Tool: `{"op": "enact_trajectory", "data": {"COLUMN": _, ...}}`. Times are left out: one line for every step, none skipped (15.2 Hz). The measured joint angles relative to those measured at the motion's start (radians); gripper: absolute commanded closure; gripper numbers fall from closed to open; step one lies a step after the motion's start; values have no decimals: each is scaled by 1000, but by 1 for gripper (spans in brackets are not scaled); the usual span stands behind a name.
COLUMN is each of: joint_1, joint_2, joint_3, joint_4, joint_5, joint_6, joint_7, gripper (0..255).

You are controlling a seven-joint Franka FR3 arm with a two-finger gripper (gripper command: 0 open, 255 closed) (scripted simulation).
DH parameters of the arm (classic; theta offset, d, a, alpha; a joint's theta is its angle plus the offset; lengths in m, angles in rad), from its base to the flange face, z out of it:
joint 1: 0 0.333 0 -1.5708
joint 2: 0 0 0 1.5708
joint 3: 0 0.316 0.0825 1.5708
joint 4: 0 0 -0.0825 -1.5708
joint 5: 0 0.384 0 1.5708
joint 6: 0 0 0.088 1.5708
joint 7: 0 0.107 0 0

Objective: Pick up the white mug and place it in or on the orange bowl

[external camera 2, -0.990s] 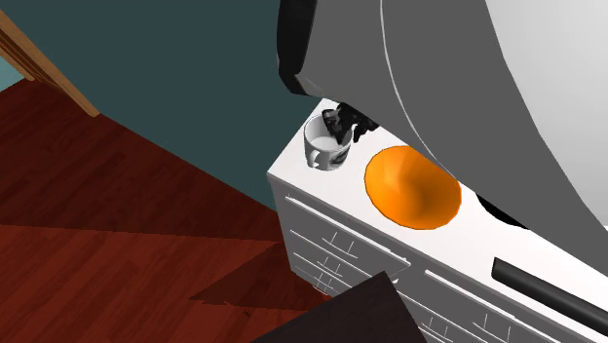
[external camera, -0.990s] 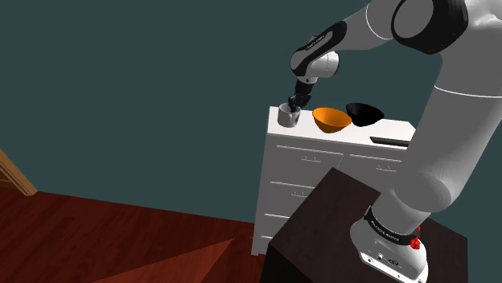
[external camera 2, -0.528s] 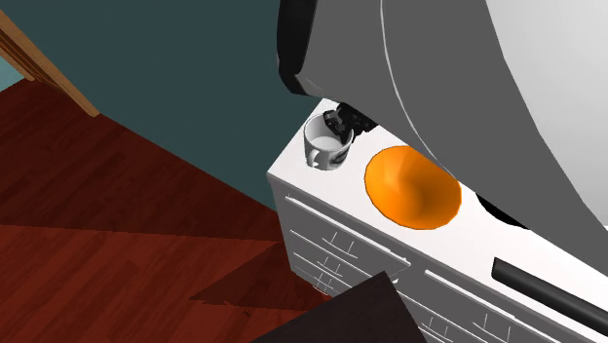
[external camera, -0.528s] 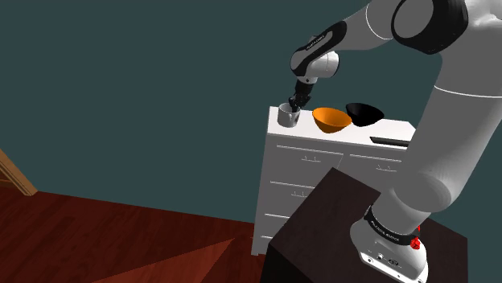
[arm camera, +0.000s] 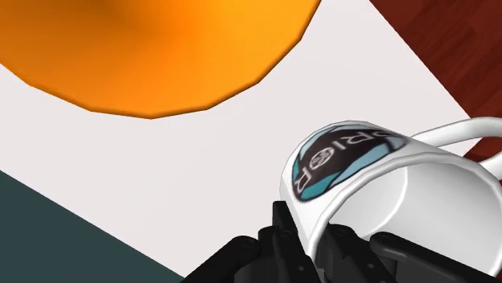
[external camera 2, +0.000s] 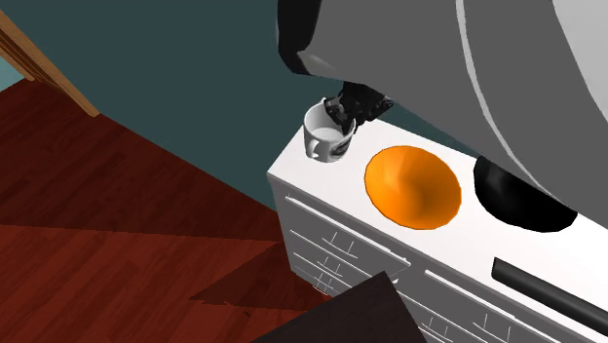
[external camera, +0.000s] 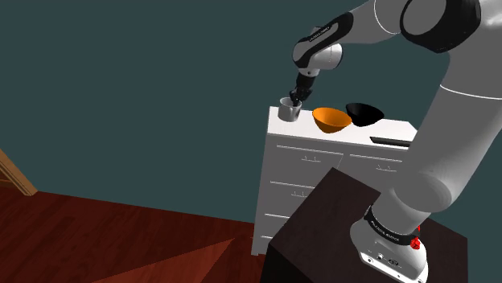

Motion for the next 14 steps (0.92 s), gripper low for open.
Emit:
{"op": "enact_trajectory", "data": {"joint_1": 2, "joint_2": -11, "joint_3": -1, "joint_4": 2, "joint_5": -7, "joint_6": -12, "joint_7": 6, "gripper": 255}}
{"op": "enact_trajectory", "data": {"joint_1": 2, "joint_2": -15, "joint_3": -1, "joint_4": 11, "joint_5": -11, "joint_6": -24, "joint_7": 10, "gripper": 255}}
{"op": "enact_trajectory", "data": {"joint_1": 2, "joint_2": -21, "joint_3": -3, "joint_4": 17, "joint_5": -15, "joint_6": -35, "joint_7": 11, "gripper": 255}}
{"op": "enact_trajectory", "data": {"joint_1": 3, "joint_2": -30, "joint_3": -3, "joint_4": 20, "joint_5": -21, "joint_6": -46, "joint_7": 17, "gripper": 255}}
{"op": "enact_trajectory", "data": {"joint_1": 3, "joint_2": -37, "joint_3": -4, "joint_4": 27, "joint_5": -25, "joint_6": -59, "joint_7": 19, "gripper": 255}}
{"op": "enact_trajectory", "data": {"joint_1": 4, "joint_2": -43, "joint_3": -4, "joint_4": 35, "joint_5": -30, "joint_6": -73, "joint_7": 24, "gripper": 255}}
{"op": "enact_trajectory", "data": {"joint_1": 4, "joint_2": -48, "joint_3": -5, "joint_4": 44, "joint_5": -34, "joint_6": -86, "joint_7": 27, "gripper": 255}}
{"op": "enact_trajectory", "data": {"joint_1": 5, "joint_2": -53, "joint_3": -5, "joint_4": 52, "joint_5": -38, "joint_6": -98, "joint_7": 31, "gripper": 255}}
{"op": "enact_trajectory", "data": {"joint_1": 4, "joint_2": -59, "joint_3": -6, "joint_4": 57, "joint_5": -41, "joint_6": -108, "joint_7": 32, "gripper": 255}}
{"op": "enact_trajectory", "data": {"joint_1": 5, "joint_2": -67, "joint_3": -6, "joint_4": 62, "joint_5": -46, "joint_6": -121, "joint_7": 36, "gripper": 255}}
{"op": "enact_trajectory", "data": {"joint_1": 5, "joint_2": -73, "joint_3": -7, "joint_4": 70, "joint_5": -50, "joint_6": -134, "joint_7": 39, "gripper": 255}}
{"op": "enact_trajectory", "data": {"joint_1": 5, "joint_2": -80, "joint_3": -7, "joint_4": 79, "joint_5": -54, "joint_6": -149, "joint_7": 41, "gripper": 255}}
{"op": "enact_trajectory", "data": {"joint_1": 5, "joint_2": -82, "joint_3": -7, "joint_4": 88, "joint_5": -56, "joint_6": -160, "joint_7": 43, "gripper": 255}}
{"op": "enact_trajectory", "data": {"joint_1": 5, "joint_2": -89, "joint_3": -7, "joint_4": 93, "joint_5": -60, "joint_6": -171, "joint_7": 47, "gripper": 255}}
